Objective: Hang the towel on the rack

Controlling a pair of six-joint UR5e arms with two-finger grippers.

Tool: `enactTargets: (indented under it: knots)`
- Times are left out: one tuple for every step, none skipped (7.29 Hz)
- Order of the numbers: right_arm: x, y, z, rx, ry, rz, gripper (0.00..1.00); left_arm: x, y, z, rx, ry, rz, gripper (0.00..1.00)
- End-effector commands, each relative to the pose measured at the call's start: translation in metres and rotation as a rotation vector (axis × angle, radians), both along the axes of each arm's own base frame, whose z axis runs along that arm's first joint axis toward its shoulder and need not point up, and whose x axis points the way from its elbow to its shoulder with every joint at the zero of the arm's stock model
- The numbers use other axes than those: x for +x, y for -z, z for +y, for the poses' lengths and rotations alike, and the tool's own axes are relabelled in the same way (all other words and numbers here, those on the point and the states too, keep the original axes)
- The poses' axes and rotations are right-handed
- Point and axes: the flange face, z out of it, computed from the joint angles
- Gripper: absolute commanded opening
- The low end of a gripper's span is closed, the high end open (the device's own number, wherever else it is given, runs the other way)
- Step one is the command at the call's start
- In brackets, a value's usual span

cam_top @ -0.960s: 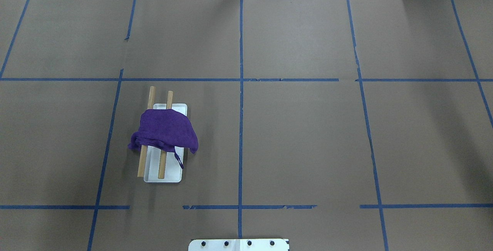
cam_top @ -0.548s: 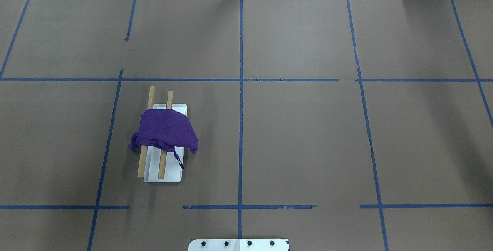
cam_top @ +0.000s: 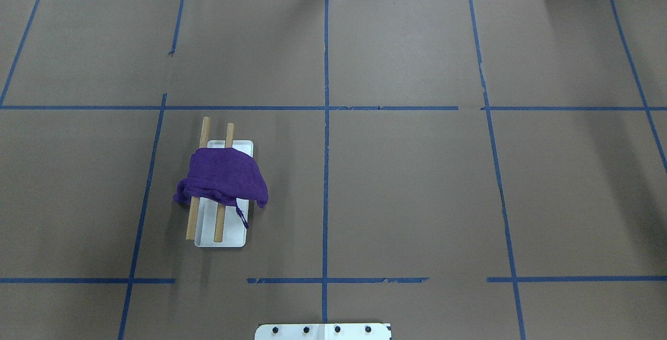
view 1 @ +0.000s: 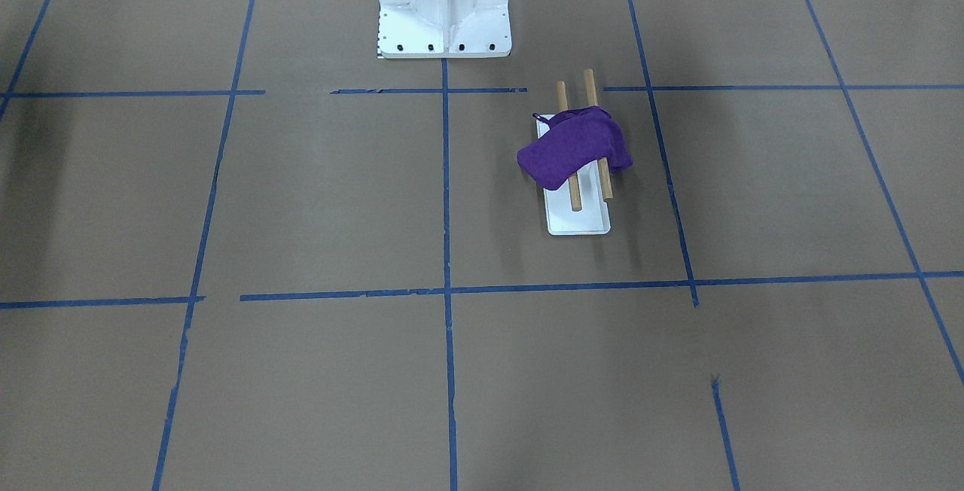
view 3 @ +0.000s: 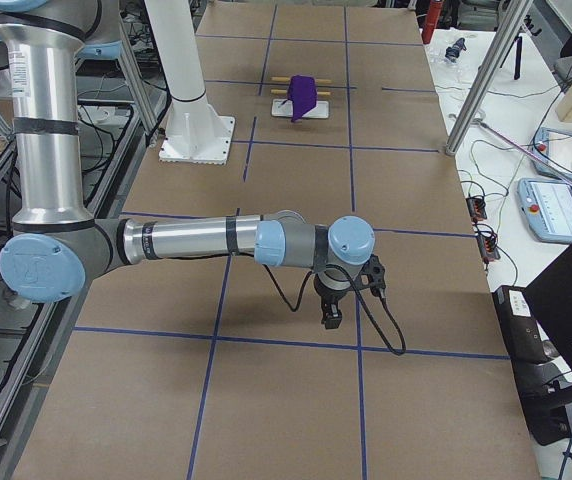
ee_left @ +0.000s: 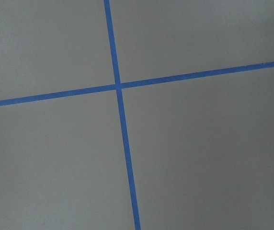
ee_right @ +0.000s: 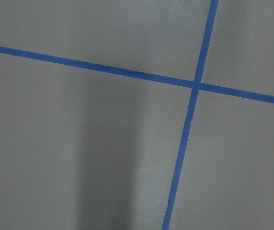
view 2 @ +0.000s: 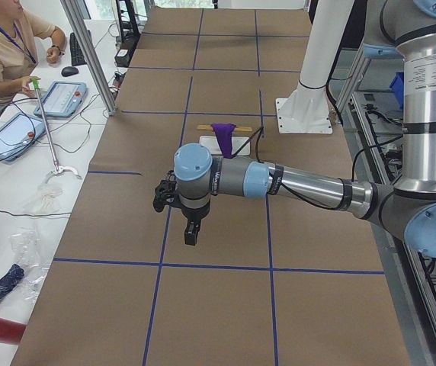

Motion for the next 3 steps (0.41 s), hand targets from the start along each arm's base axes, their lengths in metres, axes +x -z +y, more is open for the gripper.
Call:
enactTargets:
  knots:
    - [-0.001,0.006,-0.004,0.012,-0.002,-0.021,1.00,0.000,0.017,-0.015,0.040,-0.003,-0.004,1.00]
    - [0.002,0.010,-0.005,0.023,-0.009,-0.020,1.00,0.001,0.029,-0.024,0.043,-0.004,-0.006,1.00]
    - [0.006,0.012,-0.006,0.024,-0.021,-0.021,1.00,0.002,0.039,-0.035,0.062,-0.006,-0.005,1.00]
